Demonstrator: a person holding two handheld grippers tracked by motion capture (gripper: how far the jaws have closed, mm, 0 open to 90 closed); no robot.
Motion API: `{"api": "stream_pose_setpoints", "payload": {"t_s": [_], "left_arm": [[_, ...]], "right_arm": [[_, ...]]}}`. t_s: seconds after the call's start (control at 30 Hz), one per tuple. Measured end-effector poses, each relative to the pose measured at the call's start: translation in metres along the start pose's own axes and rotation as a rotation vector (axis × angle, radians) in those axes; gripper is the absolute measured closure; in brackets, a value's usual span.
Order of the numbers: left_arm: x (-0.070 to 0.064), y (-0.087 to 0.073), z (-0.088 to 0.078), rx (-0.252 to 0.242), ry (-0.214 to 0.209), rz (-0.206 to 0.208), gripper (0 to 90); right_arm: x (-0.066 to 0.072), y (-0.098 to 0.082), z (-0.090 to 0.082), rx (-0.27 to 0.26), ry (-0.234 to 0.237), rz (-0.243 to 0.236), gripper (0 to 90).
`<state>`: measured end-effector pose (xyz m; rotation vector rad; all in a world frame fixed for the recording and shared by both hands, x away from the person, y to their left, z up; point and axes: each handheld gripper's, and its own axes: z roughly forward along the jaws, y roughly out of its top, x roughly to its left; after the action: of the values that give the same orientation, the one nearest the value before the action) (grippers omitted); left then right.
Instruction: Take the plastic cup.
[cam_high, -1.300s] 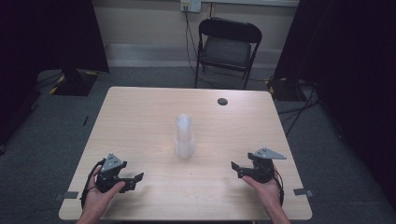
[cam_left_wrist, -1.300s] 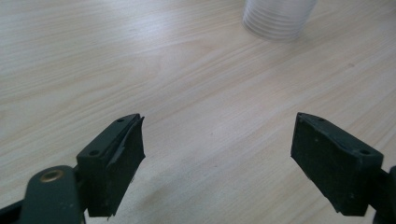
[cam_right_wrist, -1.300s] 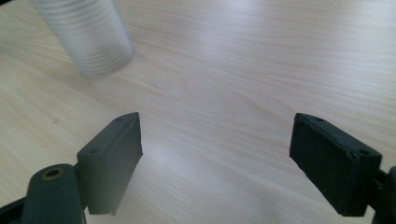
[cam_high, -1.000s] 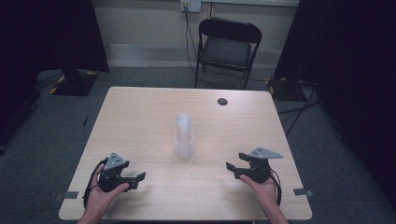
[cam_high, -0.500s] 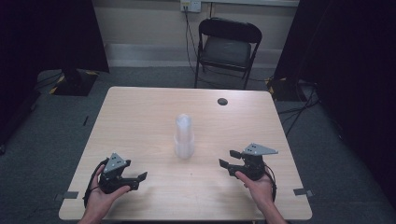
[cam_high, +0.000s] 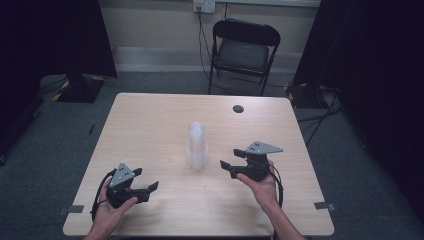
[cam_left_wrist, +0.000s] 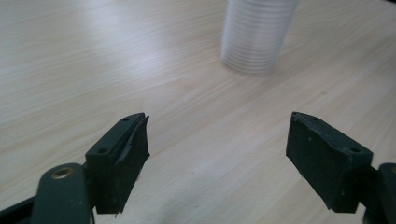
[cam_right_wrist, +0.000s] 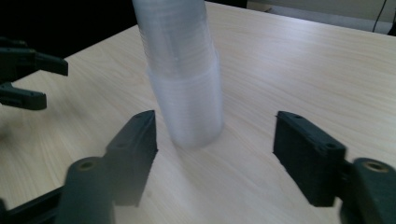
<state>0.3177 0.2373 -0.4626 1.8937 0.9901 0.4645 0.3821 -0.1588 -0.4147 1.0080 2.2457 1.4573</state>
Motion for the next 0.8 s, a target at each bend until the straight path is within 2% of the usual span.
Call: {"api": "stream_pose_setpoints", "payload": {"t_s": [0.07,0.1,0.13,0.2,0.27,0.33,0.4,0.43,0.47,0.63,0.8], "left_arm": [[-0.002,0.001,-0.001,-0.008,-0.001,0.011,20.9],[-0.003,0.001,-0.002,-0.005,-0.021,0.002,20.7],[-0.003,0.001,-0.002,-0.005,-0.021,0.002,20.5],[-0.004,0.002,-0.003,0.014,-0.025,0.022,20.4],[-0.005,0.001,-0.003,0.034,-0.058,0.02,21.3],[-0.007,0.001,-0.003,0.042,-0.055,0.041,21.3],[-0.007,0.001,-0.003,0.039,-0.06,0.044,20.3],[-0.008,0.001,-0.003,0.04,-0.072,0.031,19.8],[-0.007,0.002,-0.004,0.036,-0.072,0.038,19.5],[-0.005,0.002,-0.004,0.032,-0.071,0.026,19.2],[-0.005,0.001,-0.005,0.035,-0.065,0.027,19.2]], "right_arm": [[0.002,0.007,0.005,-0.006,0.007,-0.013,25.7],[0.004,0.014,0.009,-0.007,0.023,-0.029,24.3],[0.004,0.014,0.009,-0.007,0.023,-0.029,24.3],[0.007,0.023,0.015,-0.007,0.041,-0.042,22.6],[0.008,0.029,0.018,-0.017,0.049,-0.05,21.8],[0.009,0.035,0.021,-0.03,0.057,-0.056,21.0],[0.01,0.04,0.025,-0.032,0.066,-0.063,20.2],[0.011,0.043,0.027,-0.035,0.067,-0.064,19.8],[0.011,0.045,0.029,-0.039,0.07,-0.065,19.5],[0.014,0.055,0.042,-0.044,0.081,-0.083,18.9],[0.014,0.058,0.055,-0.047,0.094,-0.081,18.8]]}}
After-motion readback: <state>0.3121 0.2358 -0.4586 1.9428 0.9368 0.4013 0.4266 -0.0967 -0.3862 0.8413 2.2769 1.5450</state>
